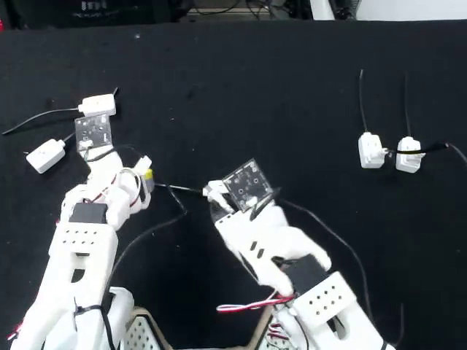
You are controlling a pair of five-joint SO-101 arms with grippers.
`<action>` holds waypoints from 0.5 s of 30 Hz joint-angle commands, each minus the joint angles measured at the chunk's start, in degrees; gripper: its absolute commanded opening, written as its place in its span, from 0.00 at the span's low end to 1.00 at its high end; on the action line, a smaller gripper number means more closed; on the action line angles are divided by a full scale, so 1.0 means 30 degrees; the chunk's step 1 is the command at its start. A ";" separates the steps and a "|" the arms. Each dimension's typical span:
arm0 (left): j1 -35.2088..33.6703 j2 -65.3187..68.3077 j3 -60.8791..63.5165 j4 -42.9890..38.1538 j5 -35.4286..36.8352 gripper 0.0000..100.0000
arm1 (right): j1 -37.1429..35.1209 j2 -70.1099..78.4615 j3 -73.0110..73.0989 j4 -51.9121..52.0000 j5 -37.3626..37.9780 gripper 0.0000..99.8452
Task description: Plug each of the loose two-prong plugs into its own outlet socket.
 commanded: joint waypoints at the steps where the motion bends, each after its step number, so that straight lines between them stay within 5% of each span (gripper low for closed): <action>1: -0.0278 -0.0029 -0.0894 -0.0703 0.0381 0.18 | 0.0410 0.2769 -0.4322 0.2403 0.0908 0.01; 8: -0.0249 0.1084 0.0484 -0.3575 0.0703 0.18 | 0.0381 1.0974 -1.0681 0.7179 0.1084 0.01; 15: 0.1480 0.8850 -0.4117 -0.3429 -0.0850 0.18 | 0.0440 1.5810 -1.3846 0.9846 0.1084 0.01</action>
